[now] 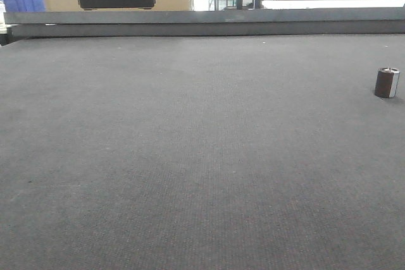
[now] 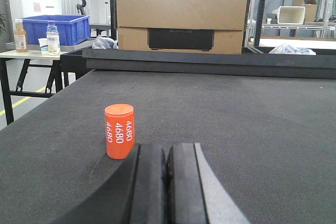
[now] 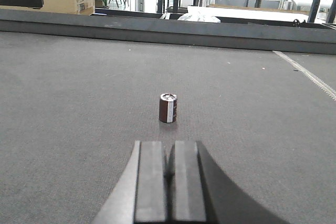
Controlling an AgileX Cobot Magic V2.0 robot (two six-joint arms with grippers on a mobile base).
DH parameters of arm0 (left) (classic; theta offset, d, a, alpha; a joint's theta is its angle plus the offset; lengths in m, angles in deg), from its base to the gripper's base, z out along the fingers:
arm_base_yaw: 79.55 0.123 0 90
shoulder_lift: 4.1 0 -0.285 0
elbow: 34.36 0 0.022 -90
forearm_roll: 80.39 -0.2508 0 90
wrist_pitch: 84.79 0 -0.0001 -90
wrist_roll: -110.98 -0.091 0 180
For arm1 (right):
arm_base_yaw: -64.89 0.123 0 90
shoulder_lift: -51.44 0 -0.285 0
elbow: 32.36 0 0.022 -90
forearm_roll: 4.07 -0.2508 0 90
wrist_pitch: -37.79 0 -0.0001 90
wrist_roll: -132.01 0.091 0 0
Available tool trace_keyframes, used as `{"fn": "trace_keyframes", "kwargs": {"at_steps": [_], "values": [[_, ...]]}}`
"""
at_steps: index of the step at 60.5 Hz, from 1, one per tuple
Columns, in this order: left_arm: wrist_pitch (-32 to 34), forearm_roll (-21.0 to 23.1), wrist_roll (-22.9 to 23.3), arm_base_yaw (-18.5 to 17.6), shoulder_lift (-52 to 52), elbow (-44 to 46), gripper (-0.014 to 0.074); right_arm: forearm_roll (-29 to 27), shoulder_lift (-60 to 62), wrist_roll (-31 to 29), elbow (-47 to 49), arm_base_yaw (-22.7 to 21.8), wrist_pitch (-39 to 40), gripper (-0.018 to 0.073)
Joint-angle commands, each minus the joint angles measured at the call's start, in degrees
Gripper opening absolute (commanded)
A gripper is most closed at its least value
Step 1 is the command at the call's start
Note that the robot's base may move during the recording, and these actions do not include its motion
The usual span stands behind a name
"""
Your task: Place cylindrical capacitor in blue bin on shelf
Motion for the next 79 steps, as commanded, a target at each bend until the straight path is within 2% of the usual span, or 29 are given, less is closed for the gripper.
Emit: {"fn": "trace_keyframes", "kwargs": {"at_steps": [1,11,19,23,30,37,46,51,56,68,71,74,76,79], "values": [[1.05,0.05,-0.16,0.2,0.24,0.06,-0.0048,0.23,0.18,-0.19,0.0,0.02,1.27,-0.0162],[3.05,2.77,0.11,0.2,0.24,0.06,-0.0048,0.23,0.18,-0.19,0.0,-0.01,1.49,-0.0162],[8.56,2.77,0.11,0.2,0.24,0.06,-0.0048,0.37,0.18,-0.19,0.0,-0.01,2.28,-0.0162],[11.17,2.77,0.11,0.2,0.24,0.06,-0.0048,0.5,0.18,-0.19,0.0,-0.01,3.95,-0.0162],[11.19,2.77,0.11,0.2,0.24,1.2,-0.0048,0.5,0.18,-0.19,0.0,-0.01,8.41,-0.0162],[6.25,2.51,0.11,0.2,-0.83,7.35,-0.0048,0.5,0.18,-0.19,4.07,-0.01,8.6,-0.0162],[-6.74,-1.13,0.11,0.2,-6.81,20.22,-0.004,0.5,0.18,-0.19,16.02,-0.01,3.48,-0.0162],[-12.67,-1.98,0.11,0.2,-11.27,26.63,0.0015,0.5,-3.05,-0.19,22.96,-0.01,0.18,-0.0162],[-16.68,-2.07,0.11,0.2,-15.8,31.91,0.0114,0.5,-7.93,-0.19,27.83,-0.01,-0.43,-0.0162],[-18.68,-2.07,0.11,0.2,-25.81,37.68,0.0369,0.5,-19.85,-0.19,34.7,-0.01,-2.26,-0.0158],[-18.68,-2.07,0.11,0.2,-27.36,37.94,0.0402,0.5,-22.57,-0.19,35.45,-0.01,-2.28,-0.0125],[-18.68,-1.81,0.11,0.2,-28.21,37.94,0.0429,0.5,-24.86,-0.19,35.46,-0.01,-1.42,-0.0053],[-18.68,-1.56,0.11,0.2,-28.51,37.94,0.0441,0.5,-26.71,-0.19,35.46,-0.01,-1.16,0.0035],[-18.68,-1.48,0.11,-0.06,-28.72,37.94,0.0448,0.5,-29.17,-0.19,35.46,-0.01,-0.98,0.0214]]}}
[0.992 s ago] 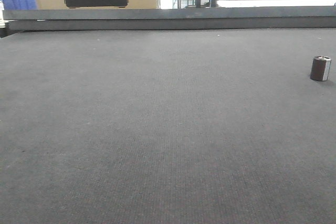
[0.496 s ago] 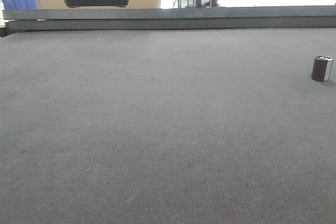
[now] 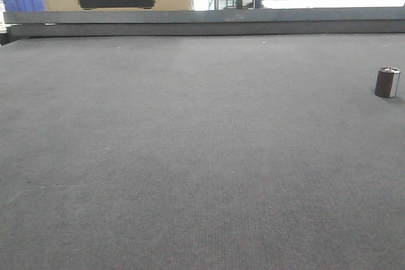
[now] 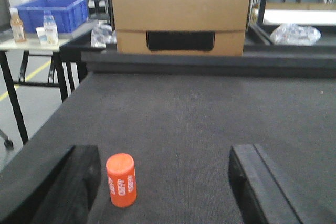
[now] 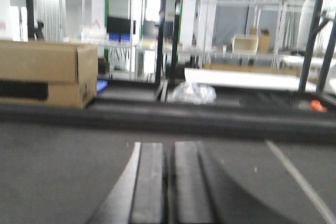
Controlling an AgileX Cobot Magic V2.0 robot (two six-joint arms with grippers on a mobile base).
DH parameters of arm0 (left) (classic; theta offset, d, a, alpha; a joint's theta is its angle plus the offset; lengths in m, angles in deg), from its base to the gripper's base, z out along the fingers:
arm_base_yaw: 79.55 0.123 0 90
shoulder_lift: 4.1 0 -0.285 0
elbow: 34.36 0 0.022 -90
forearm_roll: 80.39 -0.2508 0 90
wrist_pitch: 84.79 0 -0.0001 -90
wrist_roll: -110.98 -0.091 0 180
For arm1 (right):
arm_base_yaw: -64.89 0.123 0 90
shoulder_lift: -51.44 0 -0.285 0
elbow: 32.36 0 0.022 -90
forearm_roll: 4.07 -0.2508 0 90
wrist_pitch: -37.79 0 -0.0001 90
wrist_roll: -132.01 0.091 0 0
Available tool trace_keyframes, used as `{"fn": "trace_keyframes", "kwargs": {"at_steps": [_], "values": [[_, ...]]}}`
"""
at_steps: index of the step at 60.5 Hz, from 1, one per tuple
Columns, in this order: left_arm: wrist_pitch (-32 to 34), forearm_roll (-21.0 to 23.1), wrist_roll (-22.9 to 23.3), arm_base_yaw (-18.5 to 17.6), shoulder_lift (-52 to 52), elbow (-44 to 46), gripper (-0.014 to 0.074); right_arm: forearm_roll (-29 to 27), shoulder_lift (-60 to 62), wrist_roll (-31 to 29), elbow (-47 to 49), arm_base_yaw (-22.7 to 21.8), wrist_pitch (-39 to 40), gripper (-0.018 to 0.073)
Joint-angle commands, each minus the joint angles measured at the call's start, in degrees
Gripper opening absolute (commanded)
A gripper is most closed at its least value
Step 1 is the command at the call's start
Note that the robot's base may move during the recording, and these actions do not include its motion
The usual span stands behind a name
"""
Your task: Place cylindrical capacitor in blue bin on shelf
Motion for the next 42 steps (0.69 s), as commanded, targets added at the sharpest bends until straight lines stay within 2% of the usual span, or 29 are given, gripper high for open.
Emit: {"fn": "trace_keyframes", "kwargs": {"at_steps": [1,3,8,19,23,32,42], "values": [[0.4,0.34,0.11,-0.19,-0.66,0.57,0.0447,0.36,-4.62,-0.19,0.44,-0.01,0.91,0.0262],[0.4,0.34,0.11,-0.55,-0.66,0.57,0.0446,0.36,-6.3,-0.19,0.44,-0.01,0.9,0.0377],[0.4,0.34,0.11,-1.48,-0.66,0.57,0.0446,0.36,-10.13,-0.19,0.44,-0.01,1.03,0.0579],[0.4,0.59,0.11,-1.98,-0.66,0.57,0.045,0.36,-18.17,-0.19,-0.37,-0.01,1.92,0.0571],[0.4,0.59,0.11,-1.98,-0.66,0.57,0.0487,0.36,-22.16,-0.19,-1.94,-0.01,4.84,0.0571],[0.4,0.7,0.11,-1.98,-0.66,0.57,0.0606,0.36,-31.29,-0.19,-8.0,-0.01,20.49,0.0571],[0.4,1.91,0.11,-1.98,-0.66,0.57,0.0602,0.36,-44.26,-0.19,-11.89,-0.01,39.49,0.0571]]}}
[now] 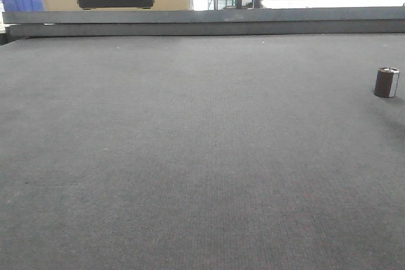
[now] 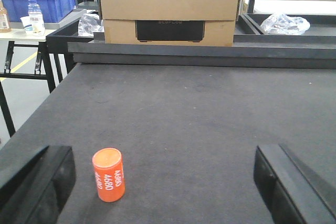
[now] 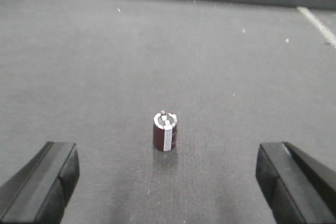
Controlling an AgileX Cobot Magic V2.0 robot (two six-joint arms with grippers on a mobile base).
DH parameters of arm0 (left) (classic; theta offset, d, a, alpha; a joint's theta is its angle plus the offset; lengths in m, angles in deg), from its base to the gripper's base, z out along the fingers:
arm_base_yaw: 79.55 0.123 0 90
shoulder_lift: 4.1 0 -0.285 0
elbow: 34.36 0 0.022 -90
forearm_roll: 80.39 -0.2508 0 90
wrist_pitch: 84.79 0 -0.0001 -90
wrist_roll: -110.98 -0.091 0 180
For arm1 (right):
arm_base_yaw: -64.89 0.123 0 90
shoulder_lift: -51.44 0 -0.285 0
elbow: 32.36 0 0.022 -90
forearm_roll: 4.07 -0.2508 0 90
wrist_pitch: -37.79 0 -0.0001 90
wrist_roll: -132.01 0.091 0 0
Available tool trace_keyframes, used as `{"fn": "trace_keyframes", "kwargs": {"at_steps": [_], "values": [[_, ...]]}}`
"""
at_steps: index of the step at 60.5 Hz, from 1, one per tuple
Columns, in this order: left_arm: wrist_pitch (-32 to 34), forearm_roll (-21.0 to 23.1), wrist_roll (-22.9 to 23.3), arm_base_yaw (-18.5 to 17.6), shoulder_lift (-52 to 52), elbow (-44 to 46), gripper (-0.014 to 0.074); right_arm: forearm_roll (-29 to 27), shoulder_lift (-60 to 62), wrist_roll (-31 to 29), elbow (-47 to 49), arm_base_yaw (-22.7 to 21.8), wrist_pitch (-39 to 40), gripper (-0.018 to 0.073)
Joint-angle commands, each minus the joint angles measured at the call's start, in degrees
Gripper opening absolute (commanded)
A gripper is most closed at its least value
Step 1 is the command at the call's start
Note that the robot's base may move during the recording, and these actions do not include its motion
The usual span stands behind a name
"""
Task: Place cylindrical capacitor in blue bin on shelf
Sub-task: 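Grasp the brown cylindrical capacitor with the right gripper and lift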
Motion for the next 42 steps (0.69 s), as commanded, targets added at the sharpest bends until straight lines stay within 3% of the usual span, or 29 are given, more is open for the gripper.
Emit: {"fn": "trace_keyframes", "kwargs": {"at_steps": [1,7,11,25,42], "values": [[0.74,1.07,0.11,-0.33,-0.06,0.48,0.0602,0.31,-7.03,-0.19,-0.98,-0.01,12.8,0.0571],[0.74,1.61,0.11,-0.33,-0.06,0.48,0.0602,0.31,-17.16,-0.19,-0.84,-0.01,27.13,0.0571],[0.74,2.16,0.11,-0.33,-0.06,0.48,0.0602,0.31,-22.48,-0.19,0.34,-0.01,32.1,0.0571],[0.74,2.3,0.11,-0.33,-0.06,0.48,0.0602,-0.75,-37.63,-0.19,8.96,-0.01,33.77,0.0571],[0.74,2.3,0.11,-0.33,-0.06,0.48,0.0602,-2.39,-47.42,-0.19,17.63,-0.24,33.3,0.0571]]}}
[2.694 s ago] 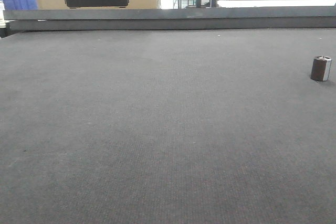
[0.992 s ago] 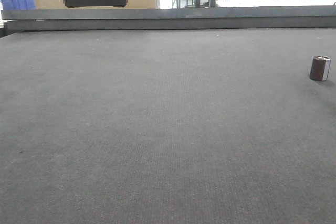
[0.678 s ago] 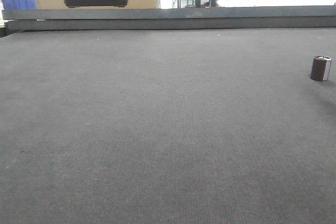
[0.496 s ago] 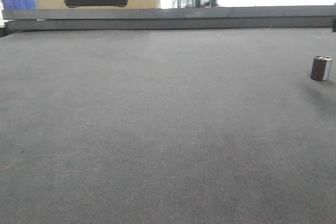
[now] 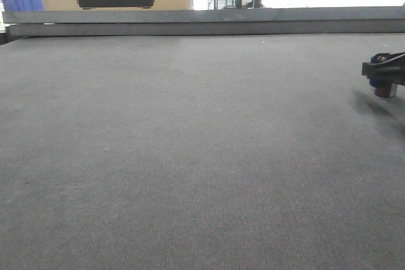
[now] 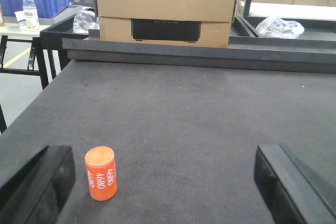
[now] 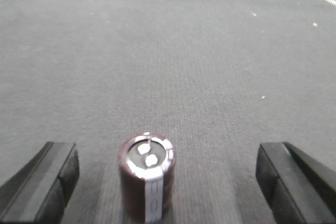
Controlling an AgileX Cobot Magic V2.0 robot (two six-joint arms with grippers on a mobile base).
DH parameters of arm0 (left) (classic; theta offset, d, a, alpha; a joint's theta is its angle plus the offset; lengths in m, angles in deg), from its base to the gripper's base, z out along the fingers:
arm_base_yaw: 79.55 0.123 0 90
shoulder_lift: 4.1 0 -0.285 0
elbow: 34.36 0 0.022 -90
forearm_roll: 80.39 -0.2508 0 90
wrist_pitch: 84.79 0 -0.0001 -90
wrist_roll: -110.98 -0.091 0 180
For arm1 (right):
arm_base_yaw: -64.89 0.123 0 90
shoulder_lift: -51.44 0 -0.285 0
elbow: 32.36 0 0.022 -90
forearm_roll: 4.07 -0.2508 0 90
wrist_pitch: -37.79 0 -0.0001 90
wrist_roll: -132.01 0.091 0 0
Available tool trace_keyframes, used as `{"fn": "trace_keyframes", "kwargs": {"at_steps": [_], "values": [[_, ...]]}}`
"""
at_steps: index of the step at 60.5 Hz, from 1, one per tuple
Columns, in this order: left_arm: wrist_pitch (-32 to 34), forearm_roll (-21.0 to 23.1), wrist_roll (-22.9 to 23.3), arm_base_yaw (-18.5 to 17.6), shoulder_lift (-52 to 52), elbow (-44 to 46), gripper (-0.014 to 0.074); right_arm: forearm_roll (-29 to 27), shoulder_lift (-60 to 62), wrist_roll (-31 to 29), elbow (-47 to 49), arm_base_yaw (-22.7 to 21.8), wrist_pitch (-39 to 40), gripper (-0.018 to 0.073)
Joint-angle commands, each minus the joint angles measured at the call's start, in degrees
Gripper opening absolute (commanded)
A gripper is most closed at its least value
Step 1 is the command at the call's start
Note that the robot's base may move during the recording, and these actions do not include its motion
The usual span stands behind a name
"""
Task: Place cylindrical capacitor in blue bin on shelf
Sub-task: 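Grasp the brown cylindrical capacitor with the right gripper and lift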
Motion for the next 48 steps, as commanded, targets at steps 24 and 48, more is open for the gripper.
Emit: {"fn": "trace_keyframes", "kwargs": {"at_steps": [24,48], "values": [[0.74,0.36,0.11,-0.33,-0.06,0.48,0.0602,-0.71,-6.53,-0.19,5.83,-0.24,1.28,0.0342],[1.31,2.04,0.11,-0.33,-0.51,-4.84,0.0601,-0.71,-1.73,-0.19,5.83,-0.24,-1.26,-0.0092]]}}
